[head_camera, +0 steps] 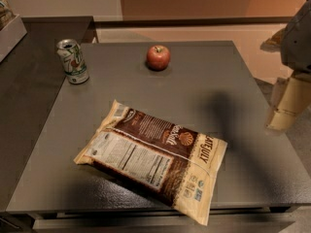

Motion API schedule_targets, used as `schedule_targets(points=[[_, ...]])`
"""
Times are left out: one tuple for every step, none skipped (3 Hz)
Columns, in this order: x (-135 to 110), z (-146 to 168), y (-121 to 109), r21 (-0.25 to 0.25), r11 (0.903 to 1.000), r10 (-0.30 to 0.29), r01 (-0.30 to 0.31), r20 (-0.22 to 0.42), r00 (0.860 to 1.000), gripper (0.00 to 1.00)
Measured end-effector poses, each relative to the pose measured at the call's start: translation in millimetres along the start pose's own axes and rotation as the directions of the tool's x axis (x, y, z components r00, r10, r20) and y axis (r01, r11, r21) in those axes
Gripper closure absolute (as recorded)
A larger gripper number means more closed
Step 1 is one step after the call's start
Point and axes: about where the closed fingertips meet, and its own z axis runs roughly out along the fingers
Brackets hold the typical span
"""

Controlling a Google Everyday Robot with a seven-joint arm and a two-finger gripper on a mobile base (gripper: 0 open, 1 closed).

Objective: Move brown chip bag near apple

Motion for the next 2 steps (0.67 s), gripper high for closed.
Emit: schedule_targets(points=[[-24.1,4.8,22.0,-0.011,0.9976,-0.068,0.069,0.018,0.997,0.00],[-54.3,20.5,45.5,-0.044,0.9918,-0.119,0.120,0.035,0.992,0.00]])
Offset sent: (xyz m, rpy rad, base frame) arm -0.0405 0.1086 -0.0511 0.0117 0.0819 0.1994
